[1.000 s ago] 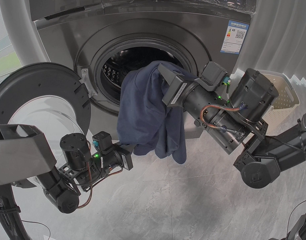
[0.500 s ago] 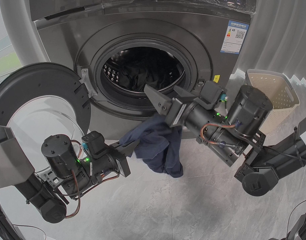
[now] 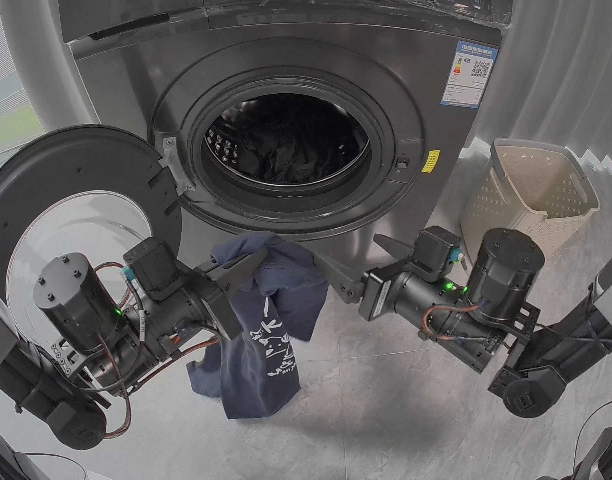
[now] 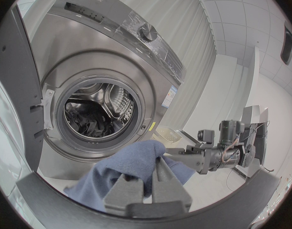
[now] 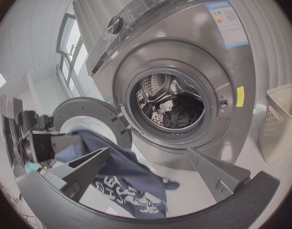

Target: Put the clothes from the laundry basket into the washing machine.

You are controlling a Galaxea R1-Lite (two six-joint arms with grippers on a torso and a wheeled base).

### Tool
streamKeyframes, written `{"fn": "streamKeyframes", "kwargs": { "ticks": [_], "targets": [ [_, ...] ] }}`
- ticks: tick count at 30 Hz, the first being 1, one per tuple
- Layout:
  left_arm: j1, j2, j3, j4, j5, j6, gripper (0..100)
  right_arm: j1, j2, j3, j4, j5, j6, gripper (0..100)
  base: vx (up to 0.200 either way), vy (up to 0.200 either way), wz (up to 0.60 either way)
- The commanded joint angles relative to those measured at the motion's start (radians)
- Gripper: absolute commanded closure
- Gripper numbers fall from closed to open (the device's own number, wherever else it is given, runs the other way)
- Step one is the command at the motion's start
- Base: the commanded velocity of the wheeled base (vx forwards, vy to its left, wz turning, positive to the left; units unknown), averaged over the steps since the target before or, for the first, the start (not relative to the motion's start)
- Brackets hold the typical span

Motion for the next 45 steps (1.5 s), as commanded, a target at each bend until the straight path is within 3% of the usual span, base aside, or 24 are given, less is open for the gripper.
{"fn": "streamKeyframes", "kwargs": {
  "ticks": [1, 8, 12, 16, 18, 21, 26, 28, 38, 45],
  "targets": [
    [0.000, -0.066, 0.035, 0.000, 0.000, -0.006, 100, -0.012, -0.007, 0.070, -0.021, 0.001, -0.012, 0, 0.000, 0.000, 0.00],
    [0.000, -0.155, 0.098, 0.000, -0.007, -0.024, 100, -0.058, -0.001, 0.127, -0.030, 0.024, -0.014, 0, 0.000, 0.000, 0.00],
    [0.000, -0.163, 0.095, 0.000, -0.012, -0.024, 100, -0.069, -0.001, 0.148, -0.030, 0.037, -0.039, 0, 0.000, 0.000, 0.00],
    [0.000, -0.160, 0.095, 0.000, -0.012, -0.024, 100, -0.054, 0.002, 0.157, -0.032, 0.045, -0.039, 0, 0.000, 0.000, 0.00],
    [0.000, -0.154, 0.093, 0.000, -0.011, -0.026, 100, -0.031, 0.005, 0.157, -0.036, 0.071, -0.039, 0, 0.000, 0.000, 0.00],
    [0.000, -0.152, 0.095, 0.000, -0.011, -0.026, 100, -0.018, 0.023, 0.143, -0.042, 0.077, -0.037, 0, 0.000, 0.000, 0.00],
    [0.000, -0.149, 0.093, 0.000, -0.011, -0.026, 100, -0.012, 0.088, 0.114, -0.133, 0.194, -0.028, 0, 0.000, 0.000, 0.00],
    [0.000, -0.149, 0.093, 0.000, -0.011, -0.026, 100, -0.006, 0.102, 0.097, -0.139, 0.211, -0.028, 0, 0.000, 0.000, 0.00],
    [0.000, -0.149, 0.093, 0.000, -0.011, -0.026, 100, -0.003, 0.238, -0.104, -0.139, 0.231, -0.034, 0, 0.000, 0.000, 0.00],
    [0.000, -0.142, 0.092, 0.000, -0.009, -0.027, 100, 0.017, 0.252, -0.127, -0.154, 0.264, -0.034, 0, 0.000, 0.000, 0.00]
  ]
}}
